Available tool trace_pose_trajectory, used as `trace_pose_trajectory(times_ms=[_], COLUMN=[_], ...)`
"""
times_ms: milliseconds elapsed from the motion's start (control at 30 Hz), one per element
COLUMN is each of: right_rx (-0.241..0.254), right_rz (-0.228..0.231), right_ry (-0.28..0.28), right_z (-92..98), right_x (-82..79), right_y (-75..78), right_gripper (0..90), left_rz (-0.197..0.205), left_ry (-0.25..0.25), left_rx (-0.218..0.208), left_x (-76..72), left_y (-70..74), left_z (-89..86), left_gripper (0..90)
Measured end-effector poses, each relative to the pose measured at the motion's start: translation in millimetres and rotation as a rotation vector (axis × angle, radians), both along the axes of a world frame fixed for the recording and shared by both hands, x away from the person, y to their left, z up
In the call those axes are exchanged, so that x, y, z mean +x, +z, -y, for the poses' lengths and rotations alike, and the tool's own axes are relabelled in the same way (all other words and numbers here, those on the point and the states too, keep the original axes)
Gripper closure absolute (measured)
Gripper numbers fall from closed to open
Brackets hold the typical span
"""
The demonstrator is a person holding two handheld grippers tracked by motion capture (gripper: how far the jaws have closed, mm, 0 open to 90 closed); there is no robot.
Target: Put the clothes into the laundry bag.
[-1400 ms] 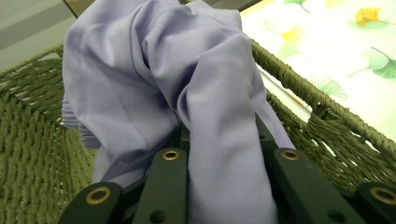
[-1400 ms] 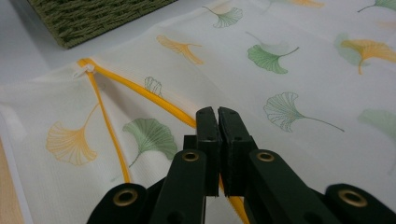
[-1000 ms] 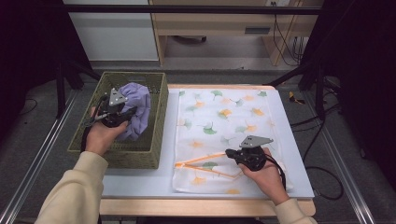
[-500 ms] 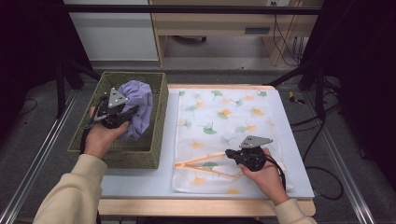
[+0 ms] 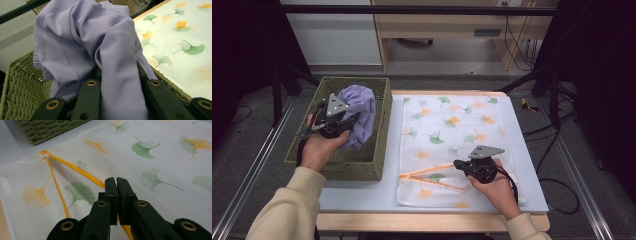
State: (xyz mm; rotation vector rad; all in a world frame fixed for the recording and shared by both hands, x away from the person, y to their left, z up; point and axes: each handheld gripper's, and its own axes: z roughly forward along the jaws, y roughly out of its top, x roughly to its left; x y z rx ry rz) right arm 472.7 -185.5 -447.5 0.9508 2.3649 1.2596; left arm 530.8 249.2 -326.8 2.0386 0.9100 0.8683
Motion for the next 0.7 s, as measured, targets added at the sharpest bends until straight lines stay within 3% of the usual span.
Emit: trace_pose_trajectory(times_ms=[700], right_rx=[0.000], right_rz=[0.001], right_ry=[-0.002], right_z=[0.7], right_x=[0.4], right_y=[-0.1], right_gripper=[88.1], left_rz=[0.053], left_ry=[-0.030], left_rx=[-0.027], left_x=[-15.9], left_y=[14.9], left_z=[6.9], left_gripper=[73.7])
